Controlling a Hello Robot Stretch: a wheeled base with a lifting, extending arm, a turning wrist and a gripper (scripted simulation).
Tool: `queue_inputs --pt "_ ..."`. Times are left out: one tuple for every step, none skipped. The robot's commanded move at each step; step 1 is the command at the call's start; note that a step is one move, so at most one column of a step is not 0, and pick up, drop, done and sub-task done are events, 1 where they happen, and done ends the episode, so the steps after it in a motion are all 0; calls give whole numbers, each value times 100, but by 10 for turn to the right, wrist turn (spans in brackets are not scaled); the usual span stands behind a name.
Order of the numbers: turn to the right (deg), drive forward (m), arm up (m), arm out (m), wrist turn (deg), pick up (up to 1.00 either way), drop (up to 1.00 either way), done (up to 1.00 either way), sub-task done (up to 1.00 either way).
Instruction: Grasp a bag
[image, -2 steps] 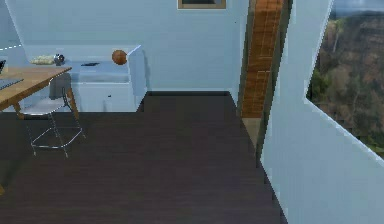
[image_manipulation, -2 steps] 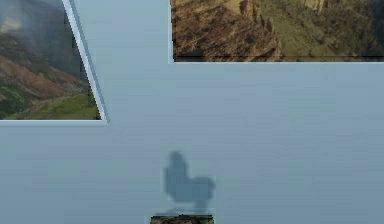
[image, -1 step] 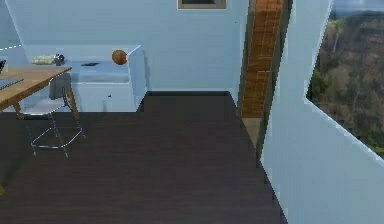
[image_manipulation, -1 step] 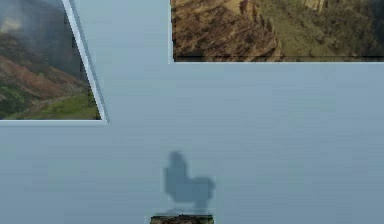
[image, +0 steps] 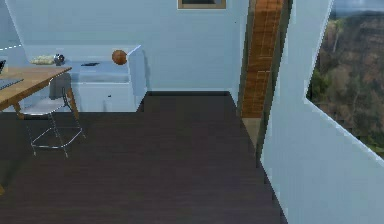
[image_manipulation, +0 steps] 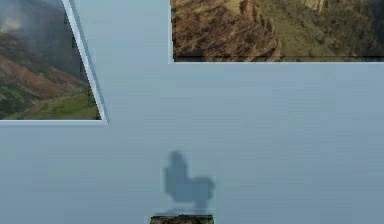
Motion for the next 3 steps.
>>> queue_inputs --pt "0 0 0 0 0 100 0 0 0" --pt "0 0 10 0 0 0 0 0 0" --pt "0 0 0 0 0 0 0 100 0"
